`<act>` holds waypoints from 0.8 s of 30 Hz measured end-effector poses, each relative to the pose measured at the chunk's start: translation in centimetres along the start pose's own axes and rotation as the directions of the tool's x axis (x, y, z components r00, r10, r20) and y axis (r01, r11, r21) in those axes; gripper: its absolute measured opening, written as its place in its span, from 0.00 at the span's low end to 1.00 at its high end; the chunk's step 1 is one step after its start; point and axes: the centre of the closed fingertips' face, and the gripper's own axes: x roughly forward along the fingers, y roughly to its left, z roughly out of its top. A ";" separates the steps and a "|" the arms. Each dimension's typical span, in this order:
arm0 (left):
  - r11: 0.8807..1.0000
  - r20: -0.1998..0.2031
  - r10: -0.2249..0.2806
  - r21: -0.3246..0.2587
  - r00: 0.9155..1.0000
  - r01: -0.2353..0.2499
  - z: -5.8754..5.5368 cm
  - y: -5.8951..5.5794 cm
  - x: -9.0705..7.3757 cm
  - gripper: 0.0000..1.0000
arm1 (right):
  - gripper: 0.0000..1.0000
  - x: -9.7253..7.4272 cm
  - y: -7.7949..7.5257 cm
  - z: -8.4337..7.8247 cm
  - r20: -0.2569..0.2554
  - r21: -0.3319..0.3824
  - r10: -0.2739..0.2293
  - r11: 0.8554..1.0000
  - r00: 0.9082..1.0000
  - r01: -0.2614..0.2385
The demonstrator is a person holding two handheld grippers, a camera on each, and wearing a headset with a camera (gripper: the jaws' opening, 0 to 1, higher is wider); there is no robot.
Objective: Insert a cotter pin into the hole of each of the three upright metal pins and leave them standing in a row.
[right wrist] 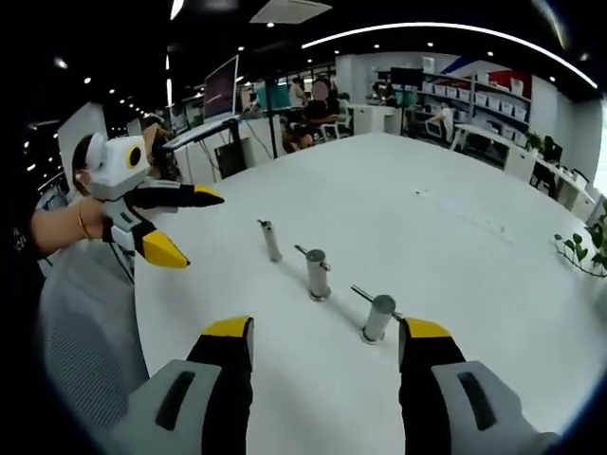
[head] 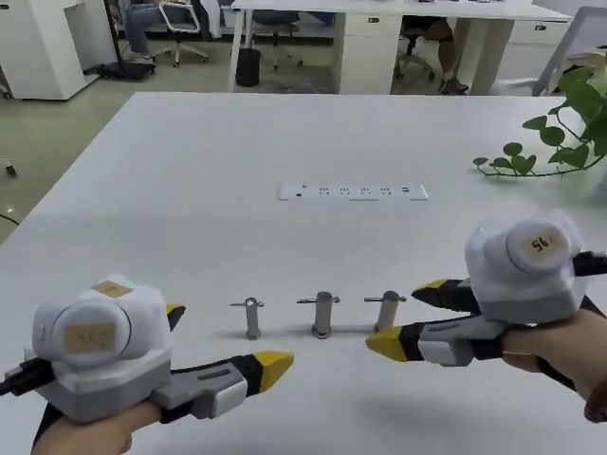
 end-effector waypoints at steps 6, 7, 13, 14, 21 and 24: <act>1.000 -0.004 0.000 0.004 1.000 0.000 0.1 -0.4 0.0 0.88 | 0.69 -0.2 -0.7 0.1 0.050 0.065 -0.074 0.995 0.996 0.071; 1.000 -0.003 0.000 0.004 1.000 0.000 0.1 -0.5 0.0 0.88 | 0.70 -0.3 -0.8 0.0 0.054 0.069 -0.081 0.995 0.995 0.077; 0.999 -0.011 0.020 0.029 1.000 -0.020 0.0 -0.4 0.0 0.88 | 0.70 -0.8 -0.6 -0.5 0.066 0.120 -0.100 0.988 0.993 0.092; 0.999 -0.012 0.023 0.029 1.000 -0.023 -0.1 -0.4 0.0 0.87 | 0.70 -0.9 -0.5 -0.6 0.072 0.129 -0.102 0.987 0.992 0.092; 0.999 -0.002 0.030 0.034 1.000 -0.030 0.2 -0.5 -0.2 0.86 | 0.71 -1.3 0.4 -0.9 0.066 0.104 -0.127 0.987 0.990 0.120; 0.999 -0.001 0.033 0.034 0.999 -0.033 0.2 -0.5 -0.3 0.85 | 0.70 -1.5 0.4 -1.1 0.059 0.066 -0.164 0.985 0.985 0.161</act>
